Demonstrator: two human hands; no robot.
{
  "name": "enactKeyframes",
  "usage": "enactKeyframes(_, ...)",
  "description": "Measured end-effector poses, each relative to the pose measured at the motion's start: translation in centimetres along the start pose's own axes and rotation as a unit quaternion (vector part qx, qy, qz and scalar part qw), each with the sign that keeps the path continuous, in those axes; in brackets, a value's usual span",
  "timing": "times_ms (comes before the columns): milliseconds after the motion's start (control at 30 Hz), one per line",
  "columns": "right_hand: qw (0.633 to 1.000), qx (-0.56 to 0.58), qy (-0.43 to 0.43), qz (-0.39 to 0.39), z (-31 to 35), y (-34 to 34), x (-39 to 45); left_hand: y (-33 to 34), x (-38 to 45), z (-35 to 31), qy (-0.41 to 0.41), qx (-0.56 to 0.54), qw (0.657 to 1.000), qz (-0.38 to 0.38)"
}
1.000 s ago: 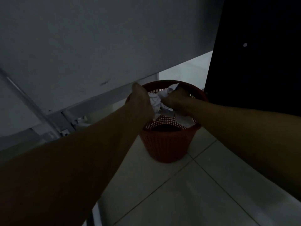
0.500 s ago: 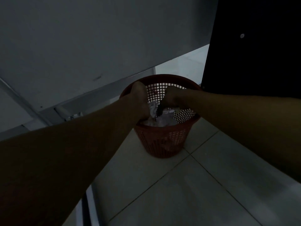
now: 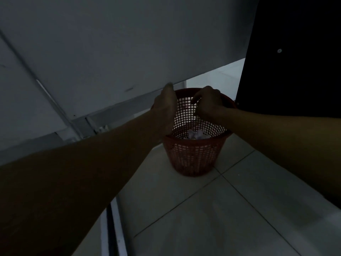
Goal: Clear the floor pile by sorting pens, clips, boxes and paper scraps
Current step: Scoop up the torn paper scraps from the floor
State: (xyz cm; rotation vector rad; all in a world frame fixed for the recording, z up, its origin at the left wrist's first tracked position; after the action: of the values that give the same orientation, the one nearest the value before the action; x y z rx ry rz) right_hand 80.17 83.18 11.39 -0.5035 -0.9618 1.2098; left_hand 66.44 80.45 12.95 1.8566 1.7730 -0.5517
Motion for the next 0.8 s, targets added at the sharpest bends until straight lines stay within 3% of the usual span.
enactKeyframes(133, 0.999, -0.009, 0.015, -0.050, 0.3, -1.0, -0.9, -0.9, -2.1, 0.3, 0.029, 0.016, 0.999, -0.024)
enactKeyframes(333, 1.000, -0.023, 0.012, -0.007, 2.7, -2.3, -2.5, -2.7, -6.2, 0.0, 0.060, 0.033, 0.997, -0.037)
enactKeyframes(600, 0.984, 0.057, -0.169, 0.021, 12.9, -1.3, -6.7, -8.8, -11.4, 0.9, 0.133, 0.100, 0.982, -0.092)
enactKeyframes(800, 0.945, 0.082, -0.291, 0.123, 22.0, 3.7, -12.0, -19.2, -16.4, 4.1, 0.157, 0.213, 0.950, -0.165)
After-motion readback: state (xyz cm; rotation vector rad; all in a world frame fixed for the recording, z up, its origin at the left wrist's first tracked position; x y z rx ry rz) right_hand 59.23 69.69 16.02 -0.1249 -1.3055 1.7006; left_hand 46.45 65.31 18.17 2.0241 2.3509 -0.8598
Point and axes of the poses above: each hand's wrist, its own x-axis towards the middle knuckle, its own y-axis out of the palm, z = x × y, the point moved 4 cm from there along x, towards the middle knuckle, and after that the axes turned 15 degrees about -y, right-handed, at the moved point
